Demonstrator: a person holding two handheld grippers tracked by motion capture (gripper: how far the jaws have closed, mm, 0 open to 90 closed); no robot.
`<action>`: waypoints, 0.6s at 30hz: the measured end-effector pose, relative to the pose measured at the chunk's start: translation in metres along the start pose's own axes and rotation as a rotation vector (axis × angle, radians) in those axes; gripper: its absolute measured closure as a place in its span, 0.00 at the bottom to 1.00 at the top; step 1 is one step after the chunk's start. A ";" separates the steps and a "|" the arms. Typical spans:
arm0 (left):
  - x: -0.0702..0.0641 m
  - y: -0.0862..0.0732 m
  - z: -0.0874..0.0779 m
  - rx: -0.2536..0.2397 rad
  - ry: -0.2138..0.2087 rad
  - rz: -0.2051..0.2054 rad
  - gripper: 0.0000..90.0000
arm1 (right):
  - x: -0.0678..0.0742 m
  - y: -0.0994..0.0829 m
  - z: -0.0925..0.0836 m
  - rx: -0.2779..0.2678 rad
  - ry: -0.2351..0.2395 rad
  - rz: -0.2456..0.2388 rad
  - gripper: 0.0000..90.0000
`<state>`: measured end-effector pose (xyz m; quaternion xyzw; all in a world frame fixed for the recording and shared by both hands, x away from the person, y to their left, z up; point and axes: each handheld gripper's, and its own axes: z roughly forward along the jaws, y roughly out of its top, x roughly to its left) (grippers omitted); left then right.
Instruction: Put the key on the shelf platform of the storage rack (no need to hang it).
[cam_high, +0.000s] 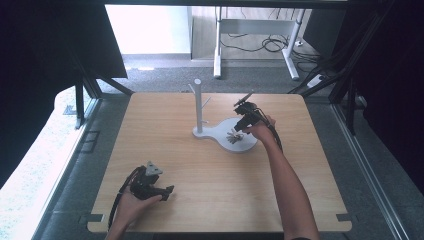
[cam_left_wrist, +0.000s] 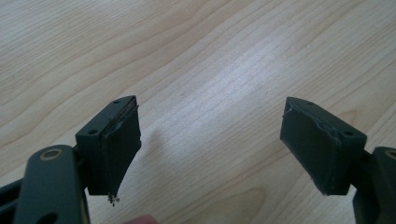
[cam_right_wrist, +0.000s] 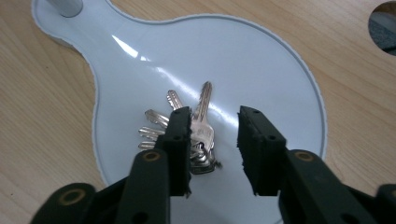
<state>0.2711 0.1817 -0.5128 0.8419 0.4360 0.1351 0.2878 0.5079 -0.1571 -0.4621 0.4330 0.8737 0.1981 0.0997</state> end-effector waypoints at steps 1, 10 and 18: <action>0.000 0.000 0.000 -0.003 0.000 -0.003 0.23 | 0.000 -0.002 -0.003 -0.008 0.001 0.004 0.69; -0.005 0.002 0.000 0.001 0.006 0.013 0.23 | 0.006 -0.034 -0.027 -0.060 0.055 -0.027 0.63; -0.008 0.003 0.001 0.005 0.006 0.021 0.23 | 0.010 -0.071 -0.047 -0.122 0.090 -0.035 0.59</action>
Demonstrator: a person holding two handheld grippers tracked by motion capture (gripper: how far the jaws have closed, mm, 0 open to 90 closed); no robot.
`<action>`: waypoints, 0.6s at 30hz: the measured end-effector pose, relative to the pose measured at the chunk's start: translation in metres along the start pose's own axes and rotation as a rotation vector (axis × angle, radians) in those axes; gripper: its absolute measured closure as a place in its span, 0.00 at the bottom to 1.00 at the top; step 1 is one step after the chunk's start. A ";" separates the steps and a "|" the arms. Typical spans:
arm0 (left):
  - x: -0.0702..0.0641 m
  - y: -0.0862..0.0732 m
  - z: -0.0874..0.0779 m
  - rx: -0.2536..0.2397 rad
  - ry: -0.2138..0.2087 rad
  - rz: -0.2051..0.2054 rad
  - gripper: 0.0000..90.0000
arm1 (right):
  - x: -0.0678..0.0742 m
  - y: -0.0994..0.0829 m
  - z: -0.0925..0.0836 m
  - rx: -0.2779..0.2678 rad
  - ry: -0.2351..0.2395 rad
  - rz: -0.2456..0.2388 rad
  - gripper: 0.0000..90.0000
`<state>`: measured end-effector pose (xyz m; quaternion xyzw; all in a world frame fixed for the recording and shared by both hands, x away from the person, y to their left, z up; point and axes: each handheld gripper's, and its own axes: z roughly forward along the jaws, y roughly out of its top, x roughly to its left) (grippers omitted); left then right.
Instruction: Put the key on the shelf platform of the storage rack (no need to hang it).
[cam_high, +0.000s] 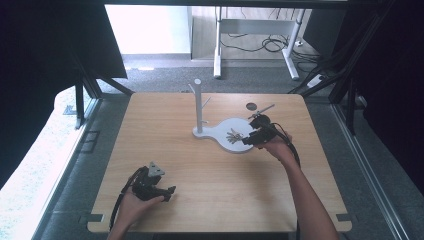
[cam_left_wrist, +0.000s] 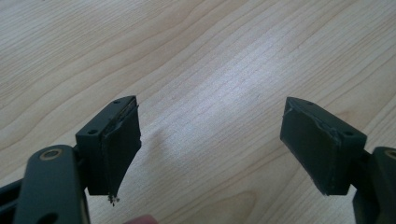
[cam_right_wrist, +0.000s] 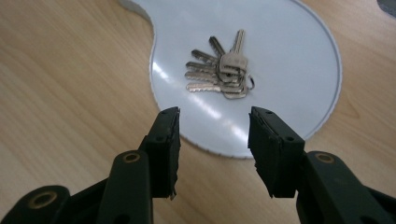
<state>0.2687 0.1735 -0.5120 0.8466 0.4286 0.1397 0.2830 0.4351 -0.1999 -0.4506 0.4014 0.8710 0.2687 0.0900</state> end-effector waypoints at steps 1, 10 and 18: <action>0.000 0.000 0.000 0.001 0.000 0.002 0.23 | 0.001 -0.005 -0.002 -0.008 0.004 0.001 0.59; -0.001 0.000 0.000 -0.001 0.003 0.001 0.23 | 0.010 -0.060 -0.020 -0.063 0.009 0.002 0.59; -0.001 0.000 0.001 0.005 0.005 -0.004 0.23 | 0.013 -0.122 -0.032 -0.113 0.005 0.040 0.58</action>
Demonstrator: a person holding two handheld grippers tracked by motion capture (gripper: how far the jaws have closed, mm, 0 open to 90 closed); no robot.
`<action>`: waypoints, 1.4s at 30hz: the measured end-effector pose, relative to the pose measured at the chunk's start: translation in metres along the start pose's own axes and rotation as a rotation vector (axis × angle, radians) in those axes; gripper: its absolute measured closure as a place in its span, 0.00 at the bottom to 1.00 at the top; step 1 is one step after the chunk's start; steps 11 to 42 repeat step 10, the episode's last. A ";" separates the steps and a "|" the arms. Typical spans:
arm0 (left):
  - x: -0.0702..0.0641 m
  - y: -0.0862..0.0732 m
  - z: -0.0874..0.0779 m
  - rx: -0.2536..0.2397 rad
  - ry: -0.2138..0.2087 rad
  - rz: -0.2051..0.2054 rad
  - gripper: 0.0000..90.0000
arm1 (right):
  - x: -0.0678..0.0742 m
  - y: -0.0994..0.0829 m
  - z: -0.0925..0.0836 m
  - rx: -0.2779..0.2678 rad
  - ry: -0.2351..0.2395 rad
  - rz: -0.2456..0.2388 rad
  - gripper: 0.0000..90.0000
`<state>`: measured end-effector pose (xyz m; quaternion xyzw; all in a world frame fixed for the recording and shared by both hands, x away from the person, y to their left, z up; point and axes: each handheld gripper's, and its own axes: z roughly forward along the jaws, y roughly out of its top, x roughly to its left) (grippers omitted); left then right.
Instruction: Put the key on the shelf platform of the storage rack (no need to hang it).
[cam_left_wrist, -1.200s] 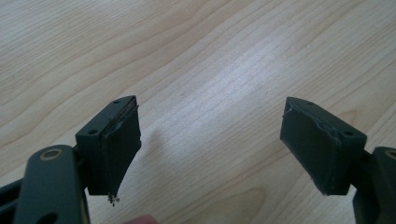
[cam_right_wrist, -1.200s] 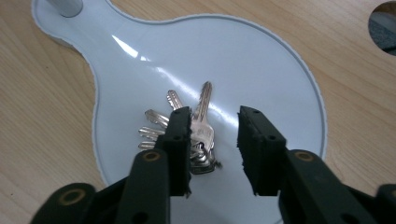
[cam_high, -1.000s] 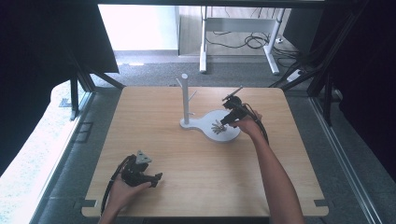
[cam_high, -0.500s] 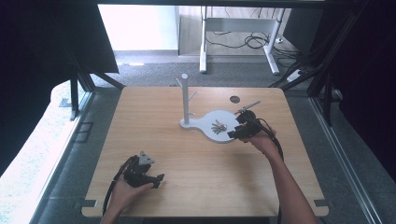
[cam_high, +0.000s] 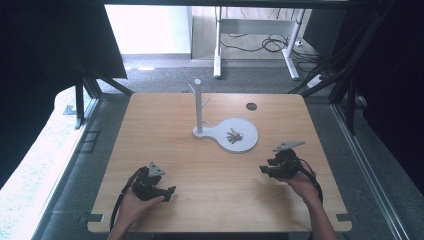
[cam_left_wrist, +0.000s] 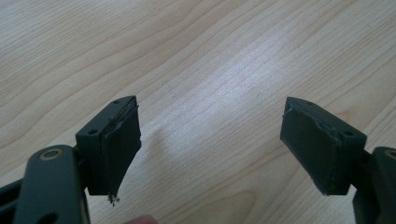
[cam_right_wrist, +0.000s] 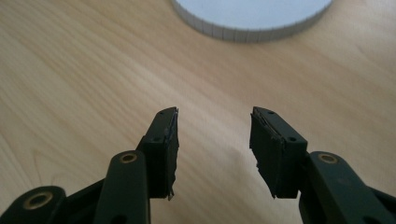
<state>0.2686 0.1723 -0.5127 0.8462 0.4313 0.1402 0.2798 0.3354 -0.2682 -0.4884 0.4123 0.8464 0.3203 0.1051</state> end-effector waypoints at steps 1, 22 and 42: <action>0.000 0.000 0.001 0.003 -0.001 0.004 0.23 | 0.000 -0.006 -0.002 -0.003 -0.002 0.002 0.58; 0.000 0.000 0.003 0.012 0.002 0.001 0.23 | -0.004 -0.032 -0.006 -0.015 -0.019 0.003 0.56; 0.000 0.000 0.003 0.012 0.002 0.001 0.23 | -0.004 -0.032 -0.006 -0.015 -0.019 0.003 0.56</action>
